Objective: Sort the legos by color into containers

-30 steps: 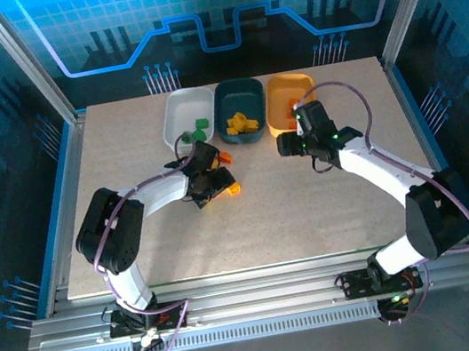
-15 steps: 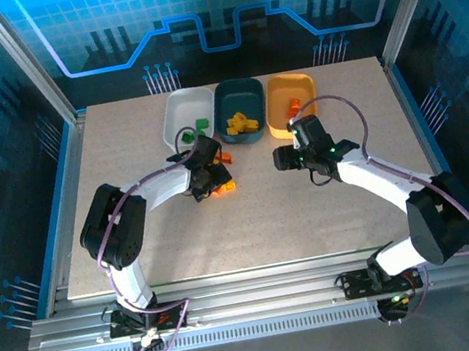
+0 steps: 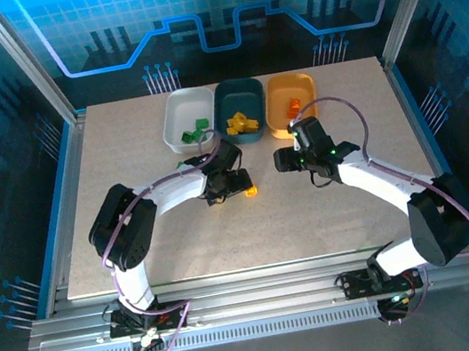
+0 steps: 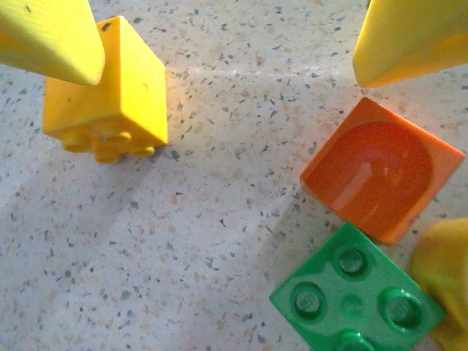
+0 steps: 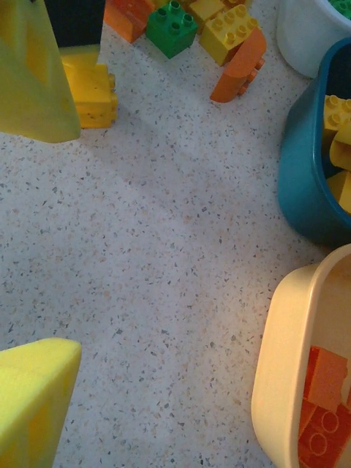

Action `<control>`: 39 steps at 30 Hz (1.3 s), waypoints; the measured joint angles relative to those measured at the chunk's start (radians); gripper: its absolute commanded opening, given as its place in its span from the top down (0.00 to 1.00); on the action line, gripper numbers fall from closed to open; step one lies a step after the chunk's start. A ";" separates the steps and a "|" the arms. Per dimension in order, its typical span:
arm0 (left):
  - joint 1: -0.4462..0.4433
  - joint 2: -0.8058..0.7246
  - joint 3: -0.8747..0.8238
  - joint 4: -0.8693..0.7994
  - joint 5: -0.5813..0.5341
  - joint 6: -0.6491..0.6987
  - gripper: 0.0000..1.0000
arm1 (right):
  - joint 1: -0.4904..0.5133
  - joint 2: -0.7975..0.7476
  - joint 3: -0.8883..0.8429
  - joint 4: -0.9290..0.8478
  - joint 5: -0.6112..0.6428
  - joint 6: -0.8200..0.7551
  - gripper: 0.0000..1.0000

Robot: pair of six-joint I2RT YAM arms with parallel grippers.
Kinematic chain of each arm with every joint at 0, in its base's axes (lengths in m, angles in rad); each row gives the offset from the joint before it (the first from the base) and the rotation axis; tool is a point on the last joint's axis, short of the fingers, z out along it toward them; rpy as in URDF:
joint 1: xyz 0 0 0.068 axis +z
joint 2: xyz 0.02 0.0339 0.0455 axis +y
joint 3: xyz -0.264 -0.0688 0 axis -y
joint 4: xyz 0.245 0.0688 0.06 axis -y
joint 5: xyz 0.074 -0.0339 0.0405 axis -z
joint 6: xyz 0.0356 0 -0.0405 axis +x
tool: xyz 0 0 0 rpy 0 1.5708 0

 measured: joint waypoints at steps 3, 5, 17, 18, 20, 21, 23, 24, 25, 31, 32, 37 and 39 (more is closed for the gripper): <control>0.002 -0.009 0.011 -0.043 -0.052 0.042 0.07 | 0.006 -0.003 0.000 0.000 0.005 0.000 0.28; 0.006 -0.023 0.011 -0.064 -0.080 0.074 0.09 | 0.013 -0.003 0.000 0.000 0.005 0.000 0.28; 0.048 0.012 0.019 -0.076 -0.136 0.271 0.24 | 0.034 -0.003 0.000 0.000 0.009 0.000 0.28; 0.050 0.022 0.021 -0.071 -0.135 0.279 0.25 | 0.033 -0.003 0.000 0.000 0.011 0.000 0.28; 0.053 0.048 0.026 -0.056 -0.135 0.295 0.27 | 0.034 -0.003 0.000 0.000 0.016 -0.001 0.28; 0.053 0.060 0.028 -0.051 -0.135 0.302 0.27 | 0.034 -0.003 0.000 0.000 0.017 -0.001 0.28; 0.055 0.074 0.028 -0.038 -0.135 0.316 0.27 | 0.034 -0.003 0.000 0.000 0.020 0.000 0.28; 0.056 0.079 0.028 -0.031 -0.135 0.320 0.28 | 0.034 -0.003 0.000 0.000 0.021 0.000 0.28; 0.057 0.082 0.029 -0.027 -0.135 0.321 0.29 | 0.034 -0.003 0.000 0.000 0.023 0.000 0.28; 0.058 0.091 0.037 -0.004 -0.142 0.349 0.38 | 0.034 -0.003 0.000 0.000 0.023 0.000 0.28; 0.058 0.092 0.037 0.000 -0.143 0.354 0.40 | 0.034 -0.003 0.000 0.000 0.023 0.000 0.28; 0.057 0.092 0.037 0.011 -0.142 0.364 0.48 | 0.034 -0.003 0.000 0.000 0.024 0.000 0.28; 0.052 0.092 0.036 0.012 -0.142 0.365 0.55 | 0.034 -0.003 0.000 0.000 0.024 0.000 0.28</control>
